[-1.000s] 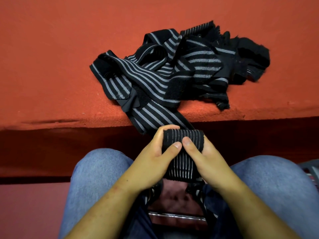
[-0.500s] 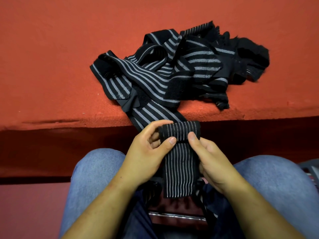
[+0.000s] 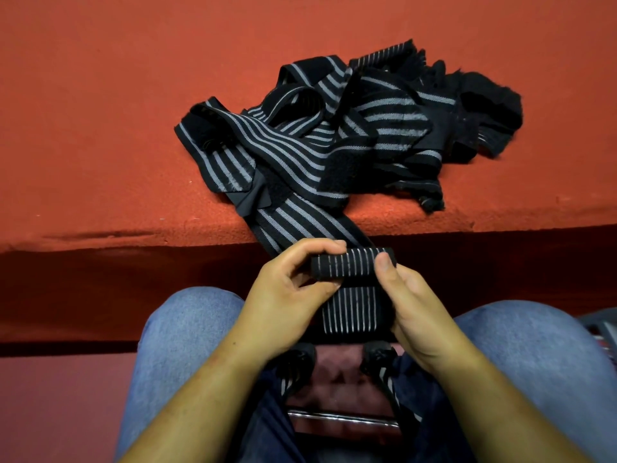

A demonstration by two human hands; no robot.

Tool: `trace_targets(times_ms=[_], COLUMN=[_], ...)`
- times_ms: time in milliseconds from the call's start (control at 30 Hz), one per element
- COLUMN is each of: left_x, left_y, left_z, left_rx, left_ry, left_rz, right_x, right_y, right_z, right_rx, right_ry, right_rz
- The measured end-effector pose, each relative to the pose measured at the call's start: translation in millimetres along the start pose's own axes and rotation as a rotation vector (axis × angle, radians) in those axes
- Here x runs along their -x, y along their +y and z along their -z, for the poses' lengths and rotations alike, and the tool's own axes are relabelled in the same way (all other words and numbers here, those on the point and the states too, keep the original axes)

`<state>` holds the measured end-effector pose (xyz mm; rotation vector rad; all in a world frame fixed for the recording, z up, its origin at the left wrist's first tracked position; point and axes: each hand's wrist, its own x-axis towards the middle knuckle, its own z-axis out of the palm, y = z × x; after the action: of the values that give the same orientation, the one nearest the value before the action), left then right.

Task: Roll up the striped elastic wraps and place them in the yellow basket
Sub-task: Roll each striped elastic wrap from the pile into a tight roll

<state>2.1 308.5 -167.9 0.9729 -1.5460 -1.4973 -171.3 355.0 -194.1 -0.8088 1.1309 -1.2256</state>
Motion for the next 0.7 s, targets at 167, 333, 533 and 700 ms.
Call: trace_targets(times_ms=[167, 333, 533, 700], left_x=[2.6, 3.5, 6.4, 6.1], left_y=[0.7, -0.6, -3.9, -6.5], left_z=[-0.2, -2.4, -2.8, -3.2], left_rx=[0.004, 0.004, -0.091, -0.096], left_ry=[-0.078, -0.101, -0.128, -0.156], left_rz=[0.068, 0.143, 0.140, 0.102], right_x=[0.2, -0.6, 0.7, 1.7], right_y=[-0.7, 0.0, 6.1, 5.6], right_z=[2.9, 4.9, 1.3, -4.7], right_rx=[-0.042, -0.015, 0.079, 0.183], right_ry=[-0.010, -0.035, -0.030, 0.002], right_rz=[-0.032, -0.029, -0.043, -0.012])
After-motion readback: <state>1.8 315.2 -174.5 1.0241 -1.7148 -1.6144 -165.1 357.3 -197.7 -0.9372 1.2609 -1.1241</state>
